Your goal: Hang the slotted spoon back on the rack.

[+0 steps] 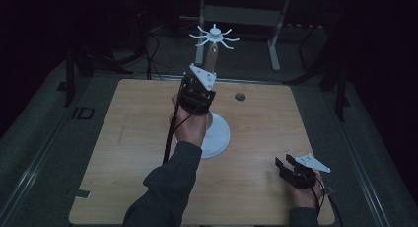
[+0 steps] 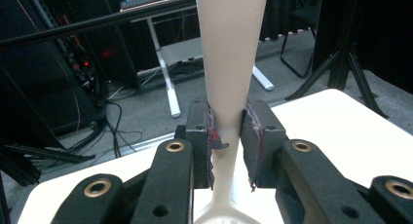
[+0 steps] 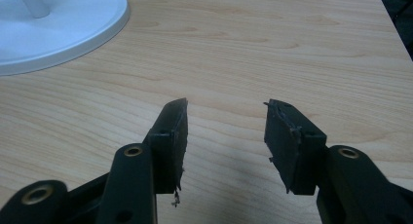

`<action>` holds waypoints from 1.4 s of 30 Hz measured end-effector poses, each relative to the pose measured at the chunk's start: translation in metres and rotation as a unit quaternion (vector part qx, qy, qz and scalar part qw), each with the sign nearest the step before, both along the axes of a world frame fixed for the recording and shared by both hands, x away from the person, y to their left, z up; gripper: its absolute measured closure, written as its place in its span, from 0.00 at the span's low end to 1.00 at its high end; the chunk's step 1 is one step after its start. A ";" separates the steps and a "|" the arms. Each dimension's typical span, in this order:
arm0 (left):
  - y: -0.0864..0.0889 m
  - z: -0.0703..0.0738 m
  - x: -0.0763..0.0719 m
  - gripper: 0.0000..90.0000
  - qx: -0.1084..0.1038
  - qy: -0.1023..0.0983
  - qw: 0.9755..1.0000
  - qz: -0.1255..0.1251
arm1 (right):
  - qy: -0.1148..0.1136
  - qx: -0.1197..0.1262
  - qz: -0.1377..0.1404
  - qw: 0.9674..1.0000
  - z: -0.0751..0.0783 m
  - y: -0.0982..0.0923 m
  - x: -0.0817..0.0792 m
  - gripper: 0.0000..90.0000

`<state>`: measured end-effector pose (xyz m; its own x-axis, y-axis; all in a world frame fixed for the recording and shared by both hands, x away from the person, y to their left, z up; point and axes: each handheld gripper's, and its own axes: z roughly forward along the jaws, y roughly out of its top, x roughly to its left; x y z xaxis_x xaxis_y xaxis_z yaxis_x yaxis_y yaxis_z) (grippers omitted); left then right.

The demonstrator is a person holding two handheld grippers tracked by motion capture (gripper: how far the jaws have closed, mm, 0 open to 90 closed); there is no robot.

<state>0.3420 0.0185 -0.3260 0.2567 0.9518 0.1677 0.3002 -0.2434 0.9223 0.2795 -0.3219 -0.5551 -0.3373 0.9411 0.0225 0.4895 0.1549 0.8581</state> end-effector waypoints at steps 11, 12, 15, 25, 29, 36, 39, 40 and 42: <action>0.000 -0.004 -0.004 0.82 -0.006 -0.006 1.000 -0.010 | 0.000 -0.001 0.001 1.000 0.000 0.000 0.000 0.56; 0.000 -0.005 -0.004 0.82 -0.008 -0.005 1.000 -0.012 | 0.000 0.000 0.000 1.000 0.000 0.000 0.000 0.56; -0.001 -0.004 -0.007 0.81 -0.005 -0.006 1.000 -0.015 | 0.000 -0.001 0.001 1.000 0.000 0.000 0.000 0.56; -0.001 0.000 -0.017 0.78 -0.005 -0.020 0.999 -0.030 | 0.001 -0.001 0.001 1.000 0.000 0.000 0.000 0.56; -0.001 0.000 -0.021 0.77 -0.008 -0.022 0.999 -0.037 | 0.002 -0.001 0.003 1.000 0.000 0.001 0.000 0.55; 0.002 -0.004 -0.030 0.76 -0.012 -0.021 0.998 -0.059 | 0.002 -0.001 0.002 1.000 0.000 0.001 0.000 0.55; 0.004 -0.007 -0.032 0.75 -0.011 -0.015 0.998 -0.067 | 0.002 -0.001 0.003 1.000 0.000 0.000 0.000 0.55; 0.008 -0.011 -0.034 0.75 -0.011 -0.008 0.997 -0.073 | 0.003 -0.001 0.003 1.000 0.000 0.000 0.000 0.55; 0.011 -0.015 -0.036 0.75 -0.014 -0.002 0.997 -0.080 | 0.006 -0.001 0.002 1.000 -0.001 0.000 0.000 0.55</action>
<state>0.3060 0.0298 -0.3411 0.4049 0.9032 0.1427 0.2560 -0.2618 0.9306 0.2795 -0.3216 -0.5557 -0.3408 0.9398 0.0253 0.4989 0.1580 0.8521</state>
